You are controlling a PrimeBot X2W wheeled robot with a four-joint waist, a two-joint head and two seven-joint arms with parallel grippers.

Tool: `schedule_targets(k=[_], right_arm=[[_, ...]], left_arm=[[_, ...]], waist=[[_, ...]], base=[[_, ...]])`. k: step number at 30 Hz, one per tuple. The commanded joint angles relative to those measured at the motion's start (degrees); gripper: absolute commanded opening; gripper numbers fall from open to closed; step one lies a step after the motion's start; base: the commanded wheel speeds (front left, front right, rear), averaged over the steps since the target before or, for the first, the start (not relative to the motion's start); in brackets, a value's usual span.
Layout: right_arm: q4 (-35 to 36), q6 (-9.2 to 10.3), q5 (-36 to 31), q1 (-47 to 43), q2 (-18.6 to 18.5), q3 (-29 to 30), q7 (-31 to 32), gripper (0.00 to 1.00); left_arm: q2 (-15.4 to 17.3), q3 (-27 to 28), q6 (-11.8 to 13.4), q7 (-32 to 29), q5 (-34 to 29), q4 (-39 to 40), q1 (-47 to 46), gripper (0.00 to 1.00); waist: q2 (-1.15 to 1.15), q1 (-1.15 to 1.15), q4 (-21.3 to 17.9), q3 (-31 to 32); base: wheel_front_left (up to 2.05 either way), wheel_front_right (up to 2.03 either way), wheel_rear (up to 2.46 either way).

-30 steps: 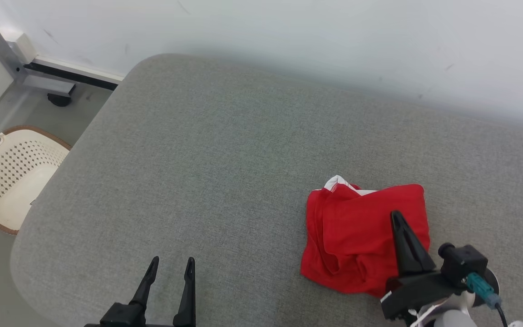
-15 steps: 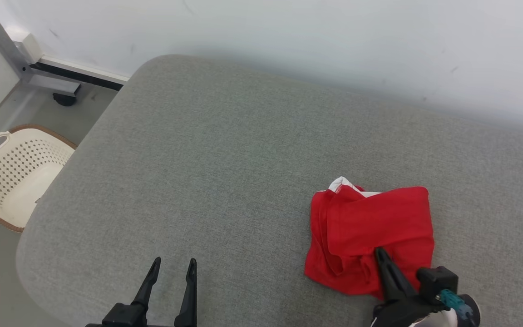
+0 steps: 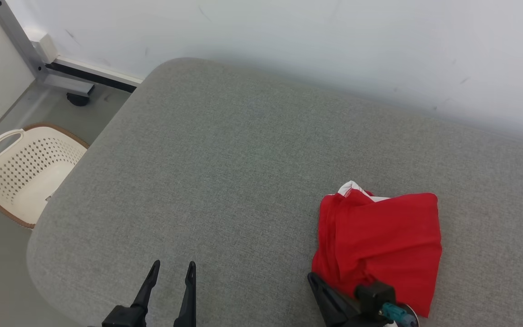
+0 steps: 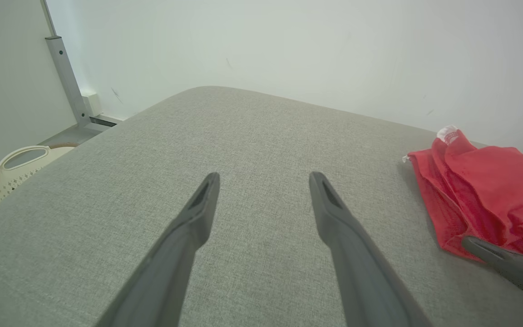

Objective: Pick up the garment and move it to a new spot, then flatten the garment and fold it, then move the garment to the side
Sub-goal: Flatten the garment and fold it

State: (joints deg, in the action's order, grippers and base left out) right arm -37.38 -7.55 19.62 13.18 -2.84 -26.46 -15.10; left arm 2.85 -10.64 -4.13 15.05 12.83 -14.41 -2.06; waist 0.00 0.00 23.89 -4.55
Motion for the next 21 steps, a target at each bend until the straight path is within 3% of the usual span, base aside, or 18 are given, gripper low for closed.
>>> schedule_targets(k=[1, 5, 10, 21], right_arm=[[0.8, 0.11, 1.1, 1.0, -0.1, -0.3, 0.0, 0.00], [3.6, 0.11, 2.1, 0.6, -0.1, -0.6, 0.0, 0.00], [9.9, 0.11, 0.5, -1.1, 0.0, 3.2, 0.0, 0.00], [22.6, 0.12, -4.6, -7.3, -0.1, 17.1, 0.0, 0.00]], left_arm=[[0.1, 0.2, -0.2, 0.2, -0.4, -0.3, 1.1, 1.00], [0.1, 0.6, -0.2, 0.2, -0.7, 0.0, 1.1, 1.00], [0.1, 1.3, -0.2, 0.2, -1.1, 0.3, 2.1, 1.00], [0.1, 2.8, -0.2, 0.2, -2.1, 1.3, 3.7, 1.00]], waist=[[0.00, 0.00, -0.1, 0.2], [0.00, 0.00, -0.9, 0.8], [0.00, 0.00, -2.6, 1.7], [0.00, 0.00, -8.4, 3.9]], base=[[0.00, 0.00, 0.00], [0.00, 0.00, 0.00], [0.00, 0.00, 0.00], [0.00, 0.00, 0.00]])
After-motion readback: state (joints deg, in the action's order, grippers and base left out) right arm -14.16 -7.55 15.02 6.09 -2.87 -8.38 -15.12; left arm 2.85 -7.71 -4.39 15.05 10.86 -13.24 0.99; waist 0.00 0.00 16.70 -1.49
